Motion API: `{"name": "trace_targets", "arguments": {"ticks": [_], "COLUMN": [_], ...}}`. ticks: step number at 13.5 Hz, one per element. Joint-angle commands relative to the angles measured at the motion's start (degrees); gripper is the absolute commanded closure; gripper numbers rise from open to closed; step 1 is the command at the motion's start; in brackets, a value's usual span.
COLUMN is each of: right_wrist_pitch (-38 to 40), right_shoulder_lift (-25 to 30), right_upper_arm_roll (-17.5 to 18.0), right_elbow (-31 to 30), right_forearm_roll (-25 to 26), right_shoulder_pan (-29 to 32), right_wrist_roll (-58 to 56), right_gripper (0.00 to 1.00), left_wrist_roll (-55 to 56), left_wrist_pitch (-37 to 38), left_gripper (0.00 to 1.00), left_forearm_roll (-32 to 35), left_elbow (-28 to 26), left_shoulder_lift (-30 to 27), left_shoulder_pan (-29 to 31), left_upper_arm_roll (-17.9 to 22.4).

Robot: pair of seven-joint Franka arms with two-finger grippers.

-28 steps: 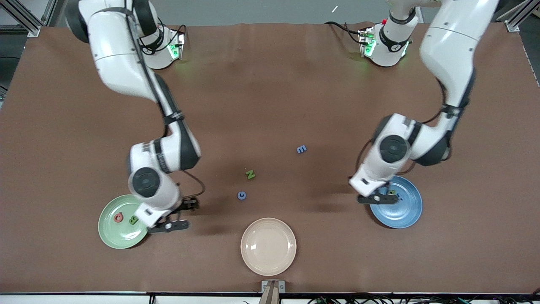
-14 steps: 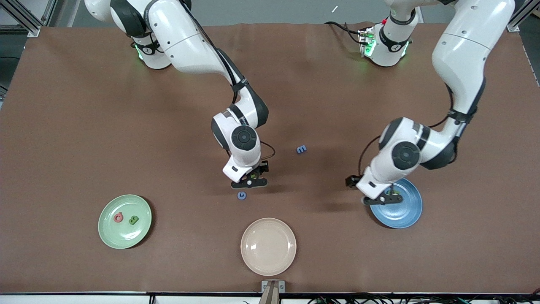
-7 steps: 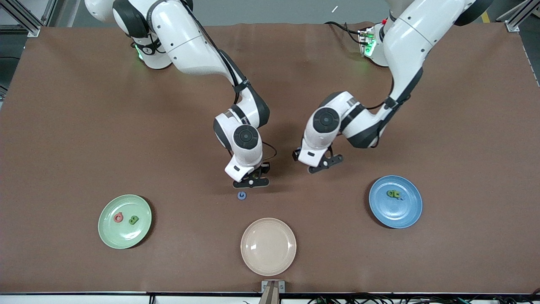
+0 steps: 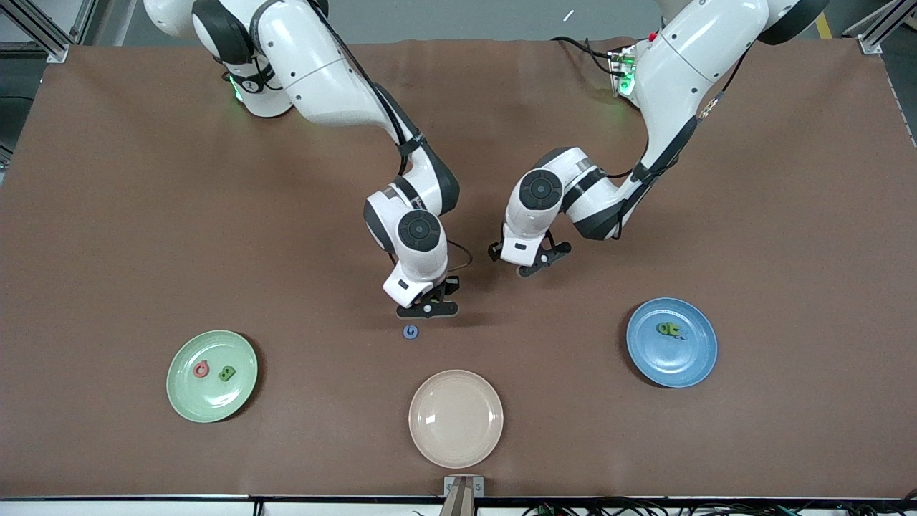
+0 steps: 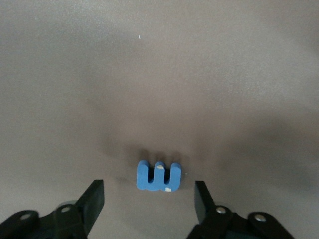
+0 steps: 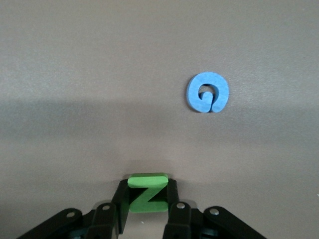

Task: Sort upper and lower case letters into plates
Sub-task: 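Place e on blue plate with the left gripper while the right gripper places N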

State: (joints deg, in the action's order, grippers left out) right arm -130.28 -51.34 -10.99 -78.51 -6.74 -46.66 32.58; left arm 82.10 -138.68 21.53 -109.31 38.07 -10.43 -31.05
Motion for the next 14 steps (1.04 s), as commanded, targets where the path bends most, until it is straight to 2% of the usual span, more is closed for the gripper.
{"name": "trace_targets", "arguments": {"ticks": [1,3,6,8,9,10,14], "right_wrist_pitch": [0.46,2.39,4.94,6.61,7.14,7.23,7.06], "right_shoulder_lift": [2.2,3.26,3.96,4.05,3.97,3.97,3.44], "right_upper_arm_roll": [-1.14,-4.81,-12.45,-17.11,-19.48,-21.6,-22.23], "right_elbow": [-0.86,-0.42,-0.07,-0.07,-0.07,-0.33,-0.59], "right_forearm_roll": [-0.03,0.58,0.59,0.33,0.41,0.33,-0.2], "right_shoulder_pan": [0.69,1.49,1.57,1.66,1.66,2.01,9.47], "right_wrist_roll": [0.13,-2.32,-13.37,-21.11,-25.59,-30.16,-43.28], "right_gripper": [0.95,0.95,0.95,0.95,0.95,0.95,0.92], "left_wrist_roll": [1.48,1.48,1.48,1.31,1.13,1.04,-0.09], "left_wrist_pitch": [-1.16,-2.65,-3.35,-3.36,-3.27,-3.27,-2.57], "left_gripper": [0.26,0.31,0.37,0.59,0.79,0.93,0.99], "left_forearm_roll": [3.86,3.95,3.95,3.95,3.95,3.95,4.04], "left_elbow": [0.23,0.24,0.93,1.03,1.03,1.12,4.18], "left_shoulder_lift": [1.29,1.65,2.53,2.53,2.62,2.62,1.13], "left_shoulder_pan": [0.06,0.06,-0.03,0.06,-0.03,-0.2,3.48], "left_upper_arm_roll": [0.02,0.11,0.11,0.11,0.28,0.29,0.37]}}
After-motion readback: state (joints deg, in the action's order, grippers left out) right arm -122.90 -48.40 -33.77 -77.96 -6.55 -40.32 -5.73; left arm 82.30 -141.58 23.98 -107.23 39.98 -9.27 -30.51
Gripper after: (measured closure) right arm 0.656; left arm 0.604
